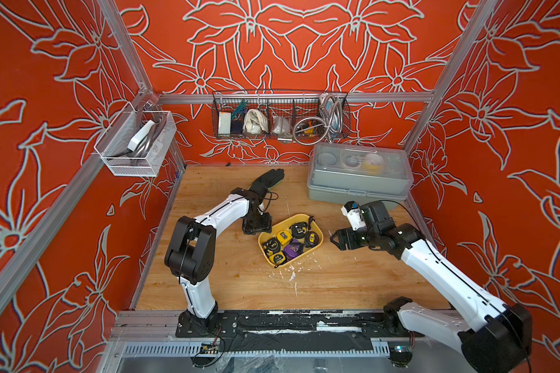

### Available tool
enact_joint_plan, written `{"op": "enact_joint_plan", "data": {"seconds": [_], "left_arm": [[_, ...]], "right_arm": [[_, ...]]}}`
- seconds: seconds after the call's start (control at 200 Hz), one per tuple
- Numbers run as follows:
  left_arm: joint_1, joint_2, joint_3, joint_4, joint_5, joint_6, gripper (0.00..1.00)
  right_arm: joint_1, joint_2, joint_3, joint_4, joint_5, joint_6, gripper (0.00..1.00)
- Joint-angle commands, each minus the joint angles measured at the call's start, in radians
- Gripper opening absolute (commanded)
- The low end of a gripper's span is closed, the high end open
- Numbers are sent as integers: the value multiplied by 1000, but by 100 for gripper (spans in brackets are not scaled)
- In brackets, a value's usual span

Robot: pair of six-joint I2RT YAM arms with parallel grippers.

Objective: Take the tape measure out of the storage box
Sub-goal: Move the storage box to the center of the board, then pick up the tape measure from the storage box.

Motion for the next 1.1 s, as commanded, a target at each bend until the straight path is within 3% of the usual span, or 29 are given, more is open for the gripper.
{"op": "enact_joint_plan", "data": {"seconds": [0.0, 0.115, 0.29, 0.536, 0.876, 1.096], "left_arm": [[-40, -103, 35, -124, -69, 39, 81], [-98, -151, 91, -167, -86, 43, 87], [-170, -57, 173, -196, -14, 15, 88], [-185, 49, 181, -188, 3, -64, 88], [-185, 93, 112, -168, 20, -285, 89], [-183, 150, 105, -203, -88, -299, 91]], "right_arm": [[10, -44, -20, -14, 8, -6, 86], [9, -47, -32, -2, 13, -15, 87], [10, 9, -11, 7, -3, -48, 87], [9, 16, -6, 22, -14, -63, 88], [9, 8, -67, 89, -38, -40, 88], [9, -24, -114, 124, -40, -14, 89]]}}
